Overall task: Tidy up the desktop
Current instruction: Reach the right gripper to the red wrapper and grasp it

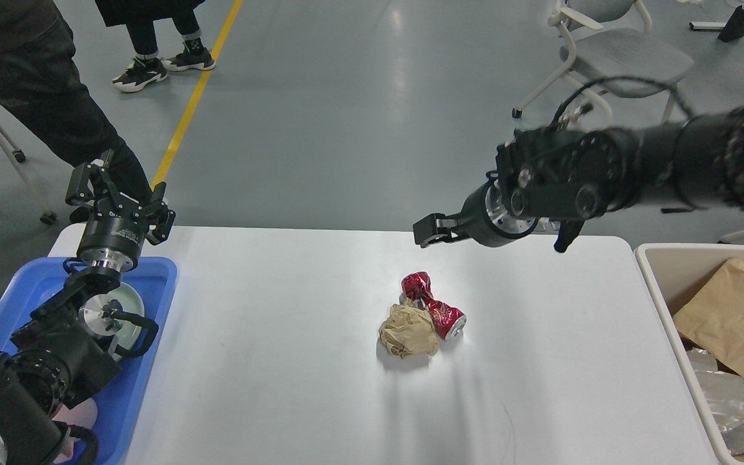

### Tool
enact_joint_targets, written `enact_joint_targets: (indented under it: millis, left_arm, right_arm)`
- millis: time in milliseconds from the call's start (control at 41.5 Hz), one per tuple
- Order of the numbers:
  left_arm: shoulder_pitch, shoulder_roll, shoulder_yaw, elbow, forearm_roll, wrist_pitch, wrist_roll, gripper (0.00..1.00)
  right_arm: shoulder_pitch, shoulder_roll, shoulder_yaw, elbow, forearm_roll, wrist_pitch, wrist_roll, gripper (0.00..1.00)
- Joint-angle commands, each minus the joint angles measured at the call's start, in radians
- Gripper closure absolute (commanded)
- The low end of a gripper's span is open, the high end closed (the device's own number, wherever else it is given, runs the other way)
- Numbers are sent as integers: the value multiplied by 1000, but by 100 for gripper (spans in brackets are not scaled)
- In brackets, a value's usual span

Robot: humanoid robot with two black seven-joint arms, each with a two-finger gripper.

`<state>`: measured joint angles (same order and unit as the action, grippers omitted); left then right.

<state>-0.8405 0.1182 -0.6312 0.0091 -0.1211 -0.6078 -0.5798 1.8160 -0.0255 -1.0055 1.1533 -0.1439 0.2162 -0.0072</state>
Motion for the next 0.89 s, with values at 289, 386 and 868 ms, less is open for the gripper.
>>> enact_joint_targets:
  millis: [289,386,868]
  left_arm:
    - [0,0,-1,0,0,0,0,3]
    - [0,0,-1,0,0,0,0,3]
    - [1,0,-1,0,0,-1,0,3]
  right_arm:
    - [-332,174,-68,-202,-143,-262,-2,0]
    - [-386,211,-108,-300,-132,-264,-22,0]
    - [-517,226,-148,-417,-138,-265,-51,0]
